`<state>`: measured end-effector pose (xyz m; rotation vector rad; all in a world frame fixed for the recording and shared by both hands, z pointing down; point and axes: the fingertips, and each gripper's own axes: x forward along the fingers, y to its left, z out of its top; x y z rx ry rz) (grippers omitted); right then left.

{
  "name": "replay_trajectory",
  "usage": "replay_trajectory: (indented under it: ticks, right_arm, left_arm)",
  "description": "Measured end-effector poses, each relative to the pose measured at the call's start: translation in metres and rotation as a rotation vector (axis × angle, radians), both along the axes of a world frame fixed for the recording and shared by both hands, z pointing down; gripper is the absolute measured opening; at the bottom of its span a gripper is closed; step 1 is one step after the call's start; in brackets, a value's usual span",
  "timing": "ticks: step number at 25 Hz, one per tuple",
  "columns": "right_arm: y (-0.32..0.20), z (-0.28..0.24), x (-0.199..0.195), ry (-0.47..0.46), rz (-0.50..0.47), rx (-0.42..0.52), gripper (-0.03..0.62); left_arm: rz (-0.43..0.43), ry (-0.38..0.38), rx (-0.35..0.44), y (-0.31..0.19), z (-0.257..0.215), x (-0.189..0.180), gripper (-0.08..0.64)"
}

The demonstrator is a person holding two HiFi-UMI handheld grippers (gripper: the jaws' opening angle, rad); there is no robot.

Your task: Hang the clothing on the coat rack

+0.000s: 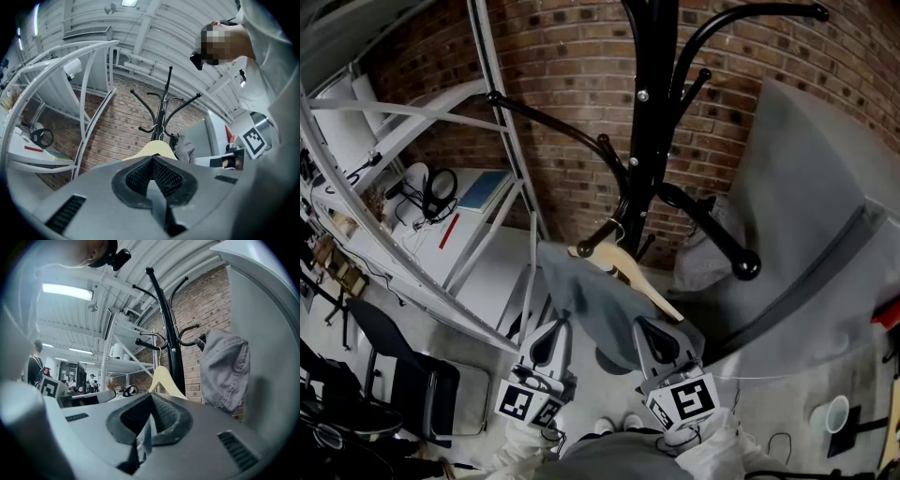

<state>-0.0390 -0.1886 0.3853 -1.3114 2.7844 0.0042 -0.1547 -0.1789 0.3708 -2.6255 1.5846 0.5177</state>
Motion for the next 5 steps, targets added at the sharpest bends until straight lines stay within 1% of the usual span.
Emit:
replay_trajectory:
  ticks: [2,5]
  right_arm:
    - [-0.001,0.001,0.0,0.0,0.0,0.0,0.023]
    - [-0.002,0.002,0.001,0.002,0.002,-0.002,0.023]
  left_arm:
    - [-0.017,-0.024,-0.03,-0.002,0.012,-0.004,0.009]
    - [-0.028,-0.038,-0.049,-0.004,0.021,-0.006,0.009]
